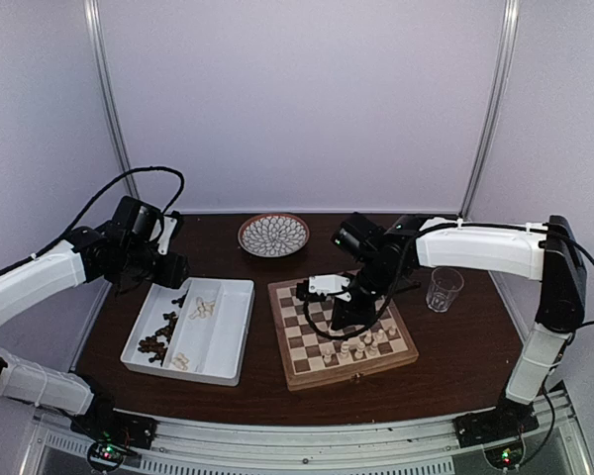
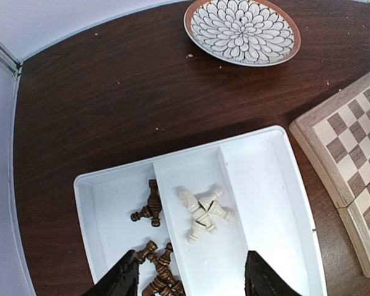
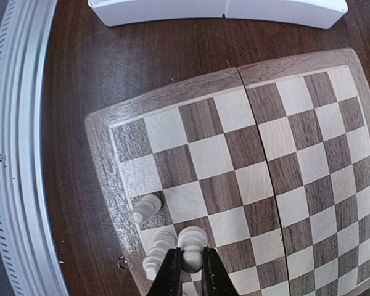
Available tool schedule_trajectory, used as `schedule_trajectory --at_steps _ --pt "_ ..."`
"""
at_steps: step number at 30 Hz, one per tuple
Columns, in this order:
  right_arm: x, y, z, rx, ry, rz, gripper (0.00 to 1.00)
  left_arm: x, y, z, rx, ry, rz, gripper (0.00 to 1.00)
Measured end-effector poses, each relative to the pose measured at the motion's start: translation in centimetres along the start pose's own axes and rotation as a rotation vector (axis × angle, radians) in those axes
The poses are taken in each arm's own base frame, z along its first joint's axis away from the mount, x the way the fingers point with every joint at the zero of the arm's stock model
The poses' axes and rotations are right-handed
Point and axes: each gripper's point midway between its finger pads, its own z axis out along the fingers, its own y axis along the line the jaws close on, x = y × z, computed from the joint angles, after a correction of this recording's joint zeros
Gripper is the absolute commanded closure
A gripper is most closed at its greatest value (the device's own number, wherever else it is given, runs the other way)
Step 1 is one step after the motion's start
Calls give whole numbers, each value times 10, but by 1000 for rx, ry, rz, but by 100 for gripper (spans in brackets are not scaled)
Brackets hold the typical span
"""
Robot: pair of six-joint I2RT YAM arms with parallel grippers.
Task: Set up the chess pieces on the board
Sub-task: Place the pawn at e2.
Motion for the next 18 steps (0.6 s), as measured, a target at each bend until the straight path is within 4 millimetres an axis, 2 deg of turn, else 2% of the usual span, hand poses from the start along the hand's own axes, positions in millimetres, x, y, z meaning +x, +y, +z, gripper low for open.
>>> schedule_trajectory --at_steps 3,7,18 --pt "9 -9 12 27 46 -2 95 -6 0 0 -1 -24 -4 42" --pt "16 -16 17 61 78 -9 95 -8 0 1 1 -33 -5 42" --pt "46 -16 29 87 167 -11 95 -7 -1 3 1 -27 -4 42"
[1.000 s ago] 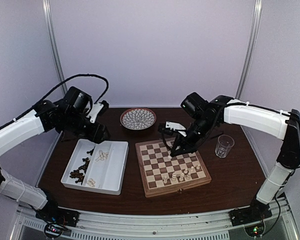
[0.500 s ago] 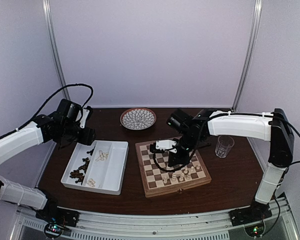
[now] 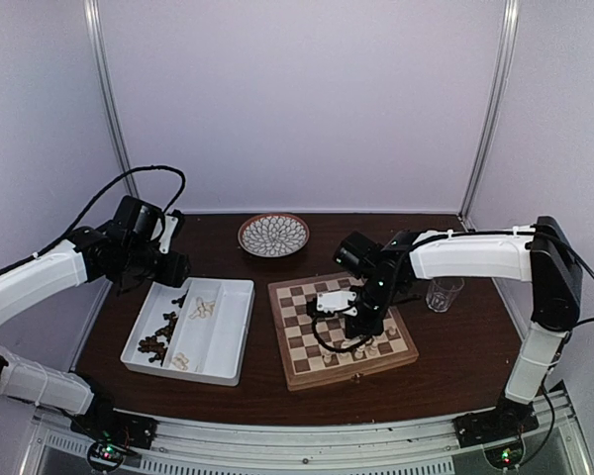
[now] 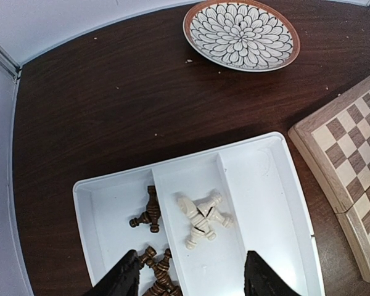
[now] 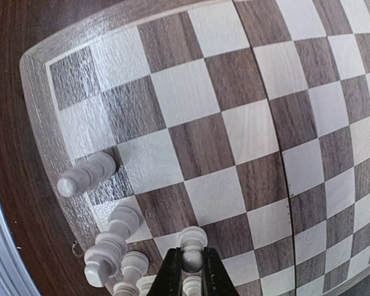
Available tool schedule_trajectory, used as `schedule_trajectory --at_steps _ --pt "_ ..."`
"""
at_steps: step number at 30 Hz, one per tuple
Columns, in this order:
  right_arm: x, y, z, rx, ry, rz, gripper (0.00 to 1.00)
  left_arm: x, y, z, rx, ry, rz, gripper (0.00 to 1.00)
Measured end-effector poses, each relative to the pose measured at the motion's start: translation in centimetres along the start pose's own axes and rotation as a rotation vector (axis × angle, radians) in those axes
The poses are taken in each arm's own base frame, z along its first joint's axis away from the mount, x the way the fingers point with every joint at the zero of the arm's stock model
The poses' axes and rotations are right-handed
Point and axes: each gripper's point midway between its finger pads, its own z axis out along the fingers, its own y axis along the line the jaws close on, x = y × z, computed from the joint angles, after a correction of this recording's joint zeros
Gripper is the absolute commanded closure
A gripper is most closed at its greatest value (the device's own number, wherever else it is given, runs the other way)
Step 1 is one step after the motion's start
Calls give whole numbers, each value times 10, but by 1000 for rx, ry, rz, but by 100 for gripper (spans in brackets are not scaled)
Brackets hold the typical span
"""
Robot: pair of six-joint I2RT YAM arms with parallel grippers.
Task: Set up the chess pieces on the board
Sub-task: Place the pawn at e2.
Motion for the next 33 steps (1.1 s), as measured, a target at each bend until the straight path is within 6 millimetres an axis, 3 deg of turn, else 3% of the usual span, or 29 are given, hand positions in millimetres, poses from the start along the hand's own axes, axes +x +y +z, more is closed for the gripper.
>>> schedule_trajectory --at_steps 6,27,33 --pt "16 5 6 -1 40 4 95 0 0 0 0 0 0 42" --pt "21 8 6 2 46 2 94 0 -1 0 3 1 0 42" --pt "22 8 6 2 47 1 87 0 -2 0 10 3 0 42"
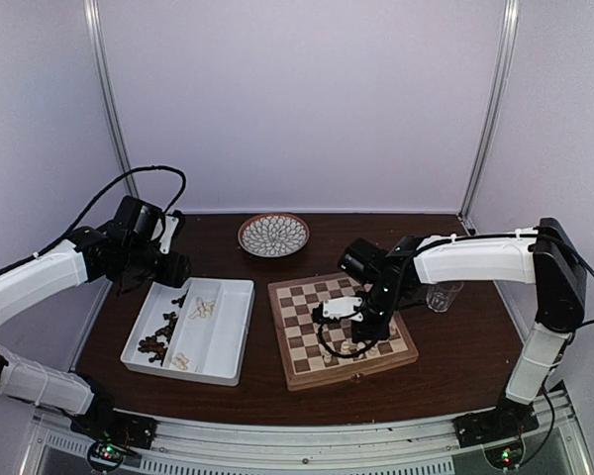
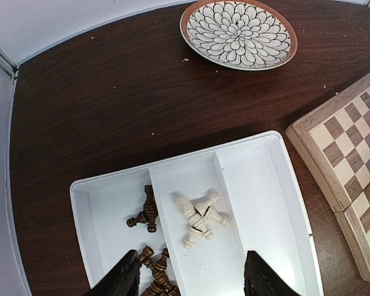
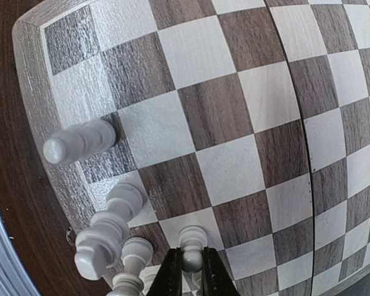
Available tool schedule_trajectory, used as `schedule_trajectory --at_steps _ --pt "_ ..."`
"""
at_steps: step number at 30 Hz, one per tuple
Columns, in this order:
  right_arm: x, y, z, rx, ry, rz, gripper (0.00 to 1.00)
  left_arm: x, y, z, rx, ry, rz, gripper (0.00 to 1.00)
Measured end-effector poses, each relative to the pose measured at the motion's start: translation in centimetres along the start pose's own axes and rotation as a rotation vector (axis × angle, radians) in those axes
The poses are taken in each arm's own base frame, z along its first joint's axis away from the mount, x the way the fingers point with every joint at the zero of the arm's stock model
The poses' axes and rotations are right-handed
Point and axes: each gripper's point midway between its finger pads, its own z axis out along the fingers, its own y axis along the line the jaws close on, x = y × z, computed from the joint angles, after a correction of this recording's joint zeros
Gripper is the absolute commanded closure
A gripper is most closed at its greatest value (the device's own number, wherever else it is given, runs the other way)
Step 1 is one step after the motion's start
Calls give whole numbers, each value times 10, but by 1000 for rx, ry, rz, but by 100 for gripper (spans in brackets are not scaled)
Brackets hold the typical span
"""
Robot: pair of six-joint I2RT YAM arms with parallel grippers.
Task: Set up the chess pieces on the board
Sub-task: Place the pawn at e2.
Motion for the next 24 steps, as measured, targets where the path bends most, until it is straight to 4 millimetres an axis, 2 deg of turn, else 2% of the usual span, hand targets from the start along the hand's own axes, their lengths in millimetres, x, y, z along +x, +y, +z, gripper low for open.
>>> schedule_trajectory --at_steps 10,24 --pt "-1 1 -1 -7 -8 3 82 1 -1 1 5 6 1 42" --pt "-5 6 -14 -21 -28 7 80 2 -2 2 8 10 1 42"
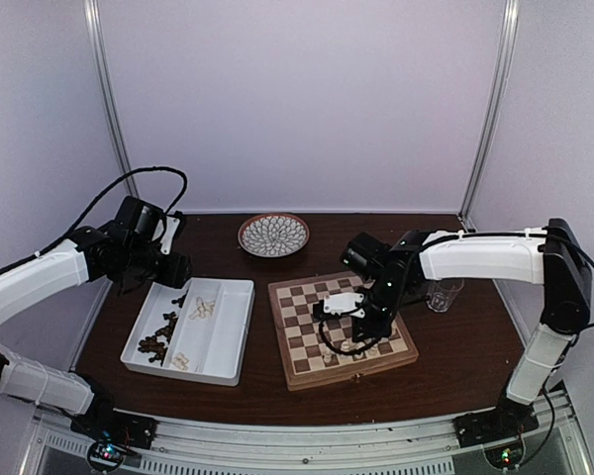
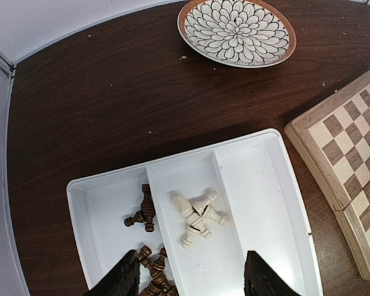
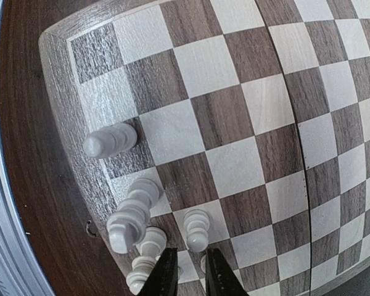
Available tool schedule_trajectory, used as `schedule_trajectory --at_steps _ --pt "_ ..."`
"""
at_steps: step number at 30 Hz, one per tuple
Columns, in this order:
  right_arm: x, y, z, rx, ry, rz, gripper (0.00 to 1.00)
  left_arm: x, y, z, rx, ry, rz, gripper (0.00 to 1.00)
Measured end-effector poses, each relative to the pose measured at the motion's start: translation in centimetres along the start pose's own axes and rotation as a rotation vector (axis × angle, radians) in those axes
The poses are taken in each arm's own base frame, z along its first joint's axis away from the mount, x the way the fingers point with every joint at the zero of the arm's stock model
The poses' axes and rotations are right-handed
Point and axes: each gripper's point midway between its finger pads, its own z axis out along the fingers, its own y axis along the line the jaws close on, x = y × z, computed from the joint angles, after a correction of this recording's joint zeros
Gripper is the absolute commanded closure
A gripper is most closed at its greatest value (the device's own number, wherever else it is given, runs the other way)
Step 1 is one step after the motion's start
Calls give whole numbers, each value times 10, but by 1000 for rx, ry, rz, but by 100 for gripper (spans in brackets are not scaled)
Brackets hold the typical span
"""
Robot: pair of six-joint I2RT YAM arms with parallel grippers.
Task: Set up the chess pieces on the board
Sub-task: Place the pawn at e2, then pick up the pawn from the storage box.
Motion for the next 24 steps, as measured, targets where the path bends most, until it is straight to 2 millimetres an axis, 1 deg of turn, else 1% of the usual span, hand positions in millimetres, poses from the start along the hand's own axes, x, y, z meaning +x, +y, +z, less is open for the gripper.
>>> schedule_trajectory --at_steps 3,6,8,10,12,14,15,17,20,22,24 --pt "-3 -1 -9 6 -10 0 79 0 0 0 0 0 -1 44" --pt "-10 -5 -30 11 -45 11 78 4 1 1 -8 26 -17 51" --pt "-17 -15 -58 31 -114 39 78 8 2 2 -18 72 -35 56" --pt "-16 -26 -83 63 -178 78 77 15 1 1 -21 118 -60 57" --pt "-9 -38 -112 108 -246 128 75 30 -1 -2 -26 176 -86 58" --pt "2 -46 -134 163 -307 174 73 44 -6 -7 -20 232 -110 59" --pt "10 -48 -140 184 -326 196 71 50 -10 -9 -9 255 -117 60" --pt "25 -48 -144 203 -345 234 69 62 -21 -15 17 304 -118 62" --pt "45 -46 -136 196 -350 291 68 82 -33 -22 35 389 -97 67" --pt "54 -43 -127 179 -347 317 67 99 -38 -25 19 467 -87 67" --pt "58 -41 -122 166 -346 329 67 114 -41 -27 -4 533 -86 64"
